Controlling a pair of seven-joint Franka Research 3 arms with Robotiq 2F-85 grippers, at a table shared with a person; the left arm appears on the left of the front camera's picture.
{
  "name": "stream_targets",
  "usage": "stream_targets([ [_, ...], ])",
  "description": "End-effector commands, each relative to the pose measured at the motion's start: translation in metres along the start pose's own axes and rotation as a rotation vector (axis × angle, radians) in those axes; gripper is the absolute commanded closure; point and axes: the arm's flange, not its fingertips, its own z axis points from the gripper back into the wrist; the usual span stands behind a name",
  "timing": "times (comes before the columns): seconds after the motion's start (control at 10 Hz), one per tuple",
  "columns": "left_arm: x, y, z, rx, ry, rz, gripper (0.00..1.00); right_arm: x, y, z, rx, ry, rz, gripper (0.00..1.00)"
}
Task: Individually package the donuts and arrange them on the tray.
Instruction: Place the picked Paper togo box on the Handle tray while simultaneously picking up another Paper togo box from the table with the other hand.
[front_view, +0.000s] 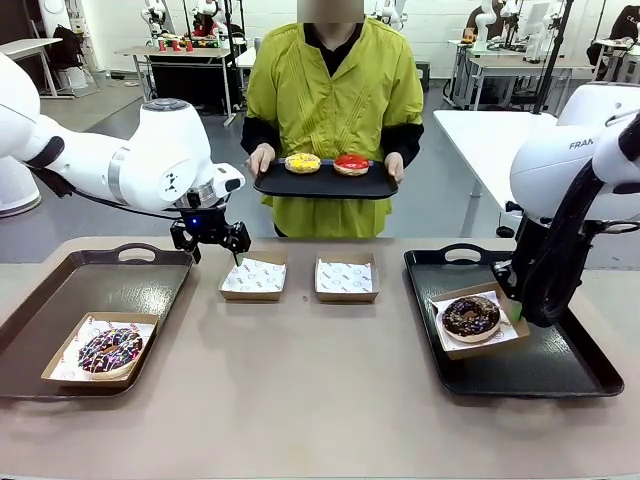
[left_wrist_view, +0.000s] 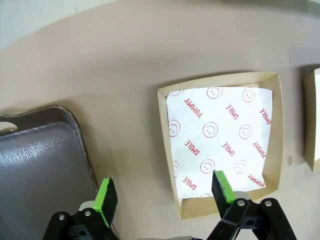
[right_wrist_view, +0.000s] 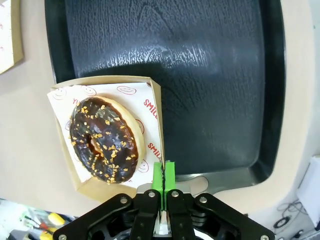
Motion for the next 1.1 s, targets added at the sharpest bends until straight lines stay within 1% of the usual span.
stream_targets([
  [0.0,0.008,0.002,0.005,-0.036,0.013,0.058,0.01,0.001,0.002,-0.013,-0.02,-0.016,-0.028,0.99],
  [0.2,0.015,0.005,0.0,-0.065,0.03,0.079,0.01,0.002,0.0,-0.021,-0.024,-0.005,-0.032,0.99],
  [0.7,0.03,0.008,-0.018,-0.084,0.138,0.125,0.01,0.002,-0.003,-0.039,-0.024,0.029,-0.01,0.99],
  [0.8,0.033,0.009,-0.021,-0.081,0.153,0.13,0.52,0.002,-0.004,-0.041,-0.019,0.04,0.001,0.99],
  [0.9,0.035,0.009,-0.022,-0.071,0.162,0.133,0.61,0.002,-0.005,-0.042,-0.014,0.052,0.01,0.39],
  [1.0,0.038,0.008,-0.025,-0.058,0.176,0.135,1.0,0.002,-0.005,-0.042,-0.014,0.056,0.011,0.39],
])
